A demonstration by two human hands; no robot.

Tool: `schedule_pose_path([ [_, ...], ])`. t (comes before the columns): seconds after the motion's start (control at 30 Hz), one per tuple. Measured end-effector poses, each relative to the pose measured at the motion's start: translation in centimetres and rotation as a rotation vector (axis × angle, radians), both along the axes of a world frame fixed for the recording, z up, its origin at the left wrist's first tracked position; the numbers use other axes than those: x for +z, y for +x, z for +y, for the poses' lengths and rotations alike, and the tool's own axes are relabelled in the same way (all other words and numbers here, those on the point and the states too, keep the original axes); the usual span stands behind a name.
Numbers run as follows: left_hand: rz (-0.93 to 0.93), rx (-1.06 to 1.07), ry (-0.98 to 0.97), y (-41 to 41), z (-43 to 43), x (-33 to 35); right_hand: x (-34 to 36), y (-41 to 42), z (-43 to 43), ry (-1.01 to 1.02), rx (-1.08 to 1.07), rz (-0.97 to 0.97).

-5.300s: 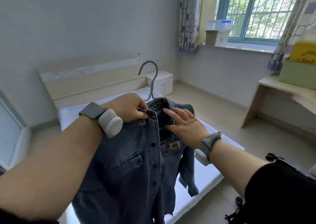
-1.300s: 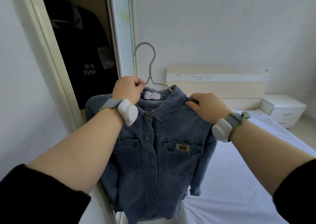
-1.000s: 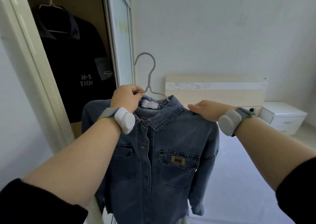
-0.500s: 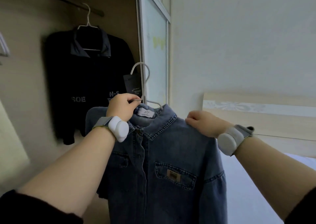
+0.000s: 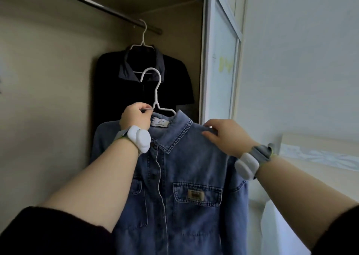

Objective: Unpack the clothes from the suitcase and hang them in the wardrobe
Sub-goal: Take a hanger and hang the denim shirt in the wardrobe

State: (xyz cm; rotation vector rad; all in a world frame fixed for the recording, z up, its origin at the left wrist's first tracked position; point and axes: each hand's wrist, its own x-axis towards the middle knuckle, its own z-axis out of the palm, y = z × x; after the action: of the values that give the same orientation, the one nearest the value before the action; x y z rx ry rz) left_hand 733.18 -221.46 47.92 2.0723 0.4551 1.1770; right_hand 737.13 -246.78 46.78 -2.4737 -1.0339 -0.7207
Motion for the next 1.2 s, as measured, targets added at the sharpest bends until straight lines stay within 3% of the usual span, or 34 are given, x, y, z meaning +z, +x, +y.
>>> schedule_pose_path([
  [0.1, -0.006, 0.028, -0.001, 1.3, 1.3, 0.8, 0.0, 2.6, 0.3, -0.036, 0.015, 0.006],
  [0.63, -0.109, 0.278, 0.074, 11.0, 9.4, 11.8, 8.1, 18.5, 12.5, 0.259, 0.200, -0.296],
  [0.93, -0.003, 0.277, 0.171, 14.3, 10.8, 14.3, 15.7, 26.6, 19.2, 0.360, 0.405, -0.088],
  [1.2, 0.112, 0.269, 0.277, 14.6, 10.9, 14.8, 21.3, 28.8, 23.3, 0.380, 0.424, 0.055],
])
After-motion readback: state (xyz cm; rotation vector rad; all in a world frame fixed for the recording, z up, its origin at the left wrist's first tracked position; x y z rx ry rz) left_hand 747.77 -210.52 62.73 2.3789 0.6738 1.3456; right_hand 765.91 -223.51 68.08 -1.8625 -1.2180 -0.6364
